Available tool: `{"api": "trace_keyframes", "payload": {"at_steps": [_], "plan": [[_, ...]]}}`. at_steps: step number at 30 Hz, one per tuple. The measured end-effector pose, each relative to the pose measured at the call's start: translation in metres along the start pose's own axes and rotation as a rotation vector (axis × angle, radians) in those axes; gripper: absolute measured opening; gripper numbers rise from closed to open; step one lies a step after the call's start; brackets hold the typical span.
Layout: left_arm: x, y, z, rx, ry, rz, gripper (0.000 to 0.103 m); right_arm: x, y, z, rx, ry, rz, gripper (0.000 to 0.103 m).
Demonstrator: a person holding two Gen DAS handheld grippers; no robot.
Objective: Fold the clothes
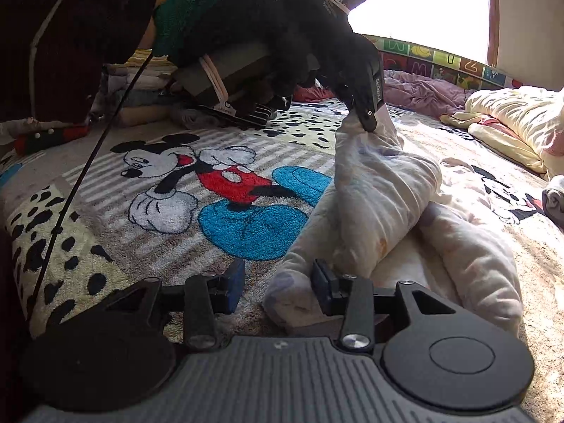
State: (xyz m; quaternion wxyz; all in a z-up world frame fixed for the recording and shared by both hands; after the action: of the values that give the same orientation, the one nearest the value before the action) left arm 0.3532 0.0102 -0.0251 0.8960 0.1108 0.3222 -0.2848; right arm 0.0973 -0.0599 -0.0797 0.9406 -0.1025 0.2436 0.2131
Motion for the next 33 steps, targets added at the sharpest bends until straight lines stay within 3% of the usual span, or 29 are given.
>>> {"api": "trace_keyframes", "payload": {"at_steps": [3,9,11,12,13,17,20,23,27,29,31,33], "plan": [[0.008,0.005,-0.006,-0.054,-0.062,-0.08,0.007,0.001,0.001,-0.002,-0.005,-0.002,0.001,0.045],[0.028,0.016,-0.024,-0.115,-0.009,-0.075,0.011,0.002,0.004,-0.004,-0.011,-0.005,0.005,0.049],[0.026,0.022,-0.025,-0.18,-0.018,-0.073,0.024,0.002,0.004,-0.004,-0.011,-0.007,0.005,0.049],[0.022,0.023,-0.024,-0.192,-0.03,-0.055,0.038,0.002,0.003,-0.004,-0.008,-0.009,0.007,0.049],[0.016,0.024,-0.023,-0.191,-0.05,-0.027,0.043,0.0,0.001,-0.003,0.0,-0.014,0.012,0.049],[-0.017,0.02,-0.019,-0.219,-0.146,0.036,0.043,-0.011,-0.009,-0.003,0.051,-0.066,0.047,0.049],[-0.036,-0.001,-0.017,-0.205,-0.184,-0.042,0.043,-0.028,-0.02,-0.001,0.111,-0.105,0.065,0.047],[-0.034,-0.03,-0.021,-0.167,-0.16,-0.12,0.043,-0.046,-0.04,-0.002,0.21,-0.131,0.048,0.047],[-0.009,-0.061,-0.052,-0.017,0.016,-0.133,0.041,-0.056,-0.086,-0.004,0.384,-0.149,-0.069,0.047],[-0.006,-0.064,-0.067,0.019,-0.01,-0.126,0.041,-0.054,-0.105,-0.001,0.423,-0.143,-0.12,0.047],[-0.008,-0.055,-0.072,-0.045,-0.031,-0.152,0.041,-0.046,-0.114,0.01,0.411,-0.14,-0.132,0.047],[-0.013,-0.055,-0.069,-0.03,-0.035,-0.16,0.041,-0.038,-0.124,0.02,0.399,-0.138,-0.144,0.046]]}}
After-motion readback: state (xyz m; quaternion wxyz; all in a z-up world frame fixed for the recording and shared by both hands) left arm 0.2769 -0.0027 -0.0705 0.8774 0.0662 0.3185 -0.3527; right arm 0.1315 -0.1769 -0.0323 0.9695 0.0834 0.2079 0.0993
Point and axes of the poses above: each gripper's, at about its wrist camera, not at the fingertips, and x roughly the way its jaws point, y to its left, z to its top, the point moved 2 cm from there along x, roughly the way its jaws point, and after that the axes turned 7 degrees about -z, right-handed, at the moved point
